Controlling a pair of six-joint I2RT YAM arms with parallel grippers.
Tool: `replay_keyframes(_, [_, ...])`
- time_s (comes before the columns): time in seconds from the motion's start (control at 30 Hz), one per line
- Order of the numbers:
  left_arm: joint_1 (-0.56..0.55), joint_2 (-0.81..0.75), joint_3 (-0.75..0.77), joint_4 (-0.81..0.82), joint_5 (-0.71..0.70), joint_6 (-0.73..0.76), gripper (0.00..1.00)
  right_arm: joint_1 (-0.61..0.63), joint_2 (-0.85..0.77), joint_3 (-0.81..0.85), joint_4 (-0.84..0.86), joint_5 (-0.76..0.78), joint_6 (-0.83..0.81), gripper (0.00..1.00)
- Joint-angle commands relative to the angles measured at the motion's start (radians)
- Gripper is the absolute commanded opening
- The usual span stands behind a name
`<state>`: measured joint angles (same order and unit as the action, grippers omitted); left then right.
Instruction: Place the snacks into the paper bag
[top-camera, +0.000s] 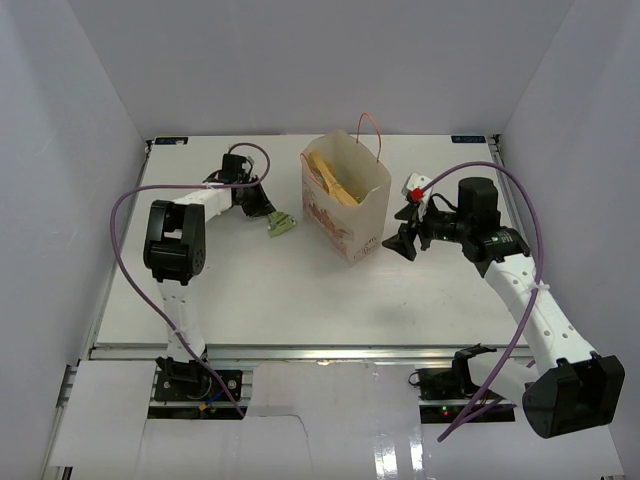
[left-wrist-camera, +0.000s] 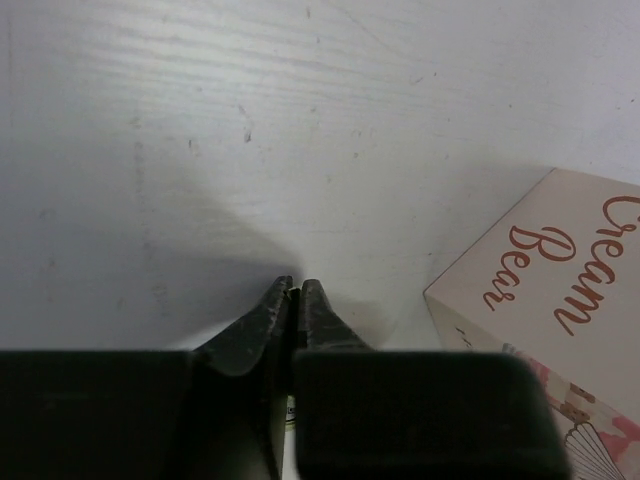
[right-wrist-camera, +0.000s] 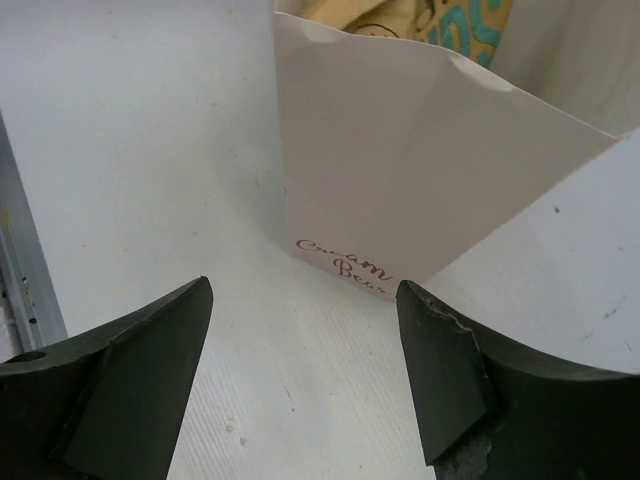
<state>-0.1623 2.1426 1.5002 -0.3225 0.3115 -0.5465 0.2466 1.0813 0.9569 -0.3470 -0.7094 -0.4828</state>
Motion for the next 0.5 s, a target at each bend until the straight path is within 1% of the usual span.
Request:
replay_keyframes(0.0, [0.003,-0.102,-0.060,-0.035,-0.031,0.023,0.10,-0.006,-0.027,0.006,-0.058,-0.168,-0.089,0.79])
replay_keyframes(0.03, [0.001,-0.118,-0.069,-0.035,-0.037,0.025,0.06,-0.006,-0.029,0.008,-0.082,-0.203,-0.115,0.79])
replay_keyframes(0.07, [0.001,-0.156,-0.078,-0.036,-0.041,0.025,0.05,-0.004,-0.029,0.011,-0.105,-0.235,-0.141,0.79])
replay_keyframes(0.1, [0.001,-0.179,-0.105,-0.036,-0.043,0.034,0.04,-0.004,-0.027,0.014,-0.163,-0.313,-0.175,0.79])
replay_keyframes(0.13, [0.003,-0.206,-0.122,-0.033,-0.043,0.037,0.03,-0.003,-0.026,0.017,-0.206,-0.349,-0.271,0.78])
replay_keyframes(0.17, [0.003,-0.232,-0.142,-0.032,-0.038,0.040,0.02,0.012,-0.023,0.019,-0.242,-0.372,-0.308,0.78])
replay_keyframes(0.2, [0.003,-0.298,-0.167,-0.029,-0.035,0.045,0.02,0.026,-0.023,0.022,-0.274,-0.387,-0.336,0.77])
replay_keyframes(0.23, [0.001,-0.337,-0.234,-0.009,-0.020,0.046,0.01,0.040,-0.023,0.022,-0.317,-0.380,-0.355,0.75])
replay_keyframes(0.27, [0.003,-0.378,-0.274,0.005,-0.003,0.040,0.00,0.072,-0.027,0.017,-0.319,-0.369,-0.343,0.74])
replay_keyframes(0.3, [0.003,-0.467,-0.319,0.052,0.020,0.033,0.00,0.091,-0.027,0.005,-0.311,-0.333,-0.321,0.73])
replay_keyframes(0.33, [0.001,-0.513,-0.422,0.080,0.073,0.002,0.00,0.111,-0.027,-0.006,-0.252,-0.296,-0.277,0.71])
replay_keyframes(0.37, [0.000,-0.561,-0.475,0.104,0.101,-0.018,0.00,0.162,-0.024,-0.015,-0.222,-0.215,-0.190,0.70])
replay_keyframes(0.4, [-0.002,-0.610,-0.529,0.161,0.133,-0.038,0.00,0.195,-0.020,-0.024,-0.193,-0.172,-0.151,0.68])
replay_keyframes(0.43, [-0.003,-0.706,-0.638,0.192,0.190,-0.094,0.00,0.226,-0.017,-0.041,-0.134,-0.124,-0.113,0.68])
replay_keyframes(0.47, [-0.005,-0.757,-0.696,0.221,0.224,-0.128,0.00,0.284,-0.006,-0.047,-0.115,-0.067,-0.070,0.68])
